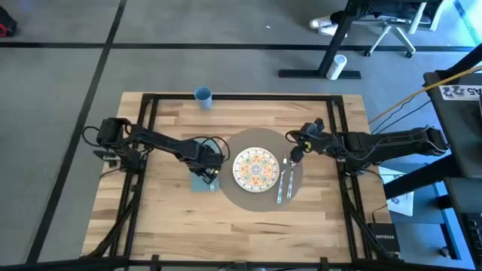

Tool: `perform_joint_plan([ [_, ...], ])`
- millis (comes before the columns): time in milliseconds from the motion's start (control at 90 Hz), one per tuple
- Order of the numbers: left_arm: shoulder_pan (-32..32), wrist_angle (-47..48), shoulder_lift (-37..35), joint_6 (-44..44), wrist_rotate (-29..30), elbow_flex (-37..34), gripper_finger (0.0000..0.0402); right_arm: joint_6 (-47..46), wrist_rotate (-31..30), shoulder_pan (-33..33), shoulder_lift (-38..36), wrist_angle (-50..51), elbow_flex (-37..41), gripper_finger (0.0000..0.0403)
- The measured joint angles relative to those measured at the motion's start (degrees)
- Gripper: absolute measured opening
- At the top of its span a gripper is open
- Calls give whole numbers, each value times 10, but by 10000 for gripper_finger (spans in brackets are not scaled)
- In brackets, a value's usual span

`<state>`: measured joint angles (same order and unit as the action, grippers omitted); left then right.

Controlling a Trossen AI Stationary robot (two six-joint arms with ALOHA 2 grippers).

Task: Set table place
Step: Put the blue fork on the blue napkin

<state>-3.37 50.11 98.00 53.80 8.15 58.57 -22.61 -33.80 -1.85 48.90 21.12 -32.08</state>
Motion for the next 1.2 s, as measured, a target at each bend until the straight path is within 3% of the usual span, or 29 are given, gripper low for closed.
perform_joint_plan([
  [133,1,-2,0,29,1,0,16,-1,5,0,0,0,0,3],
  [367,1,-2,0,64,3,0,83,-1,9,0,0,0,0,3],
  [522,11,-28,0,89,-35,0,112,0,9,0,0,0,0,3],
  [722,22,-110,0,118,-79,0,118,0,9,0,0,0,0,3],
  [967,22,-101,0,191,-80,0,118,0,9,0,0,0,0,3],
  [1200,20,-153,0,228,-80,3,118,0,9,0,0,0,0,3],
])
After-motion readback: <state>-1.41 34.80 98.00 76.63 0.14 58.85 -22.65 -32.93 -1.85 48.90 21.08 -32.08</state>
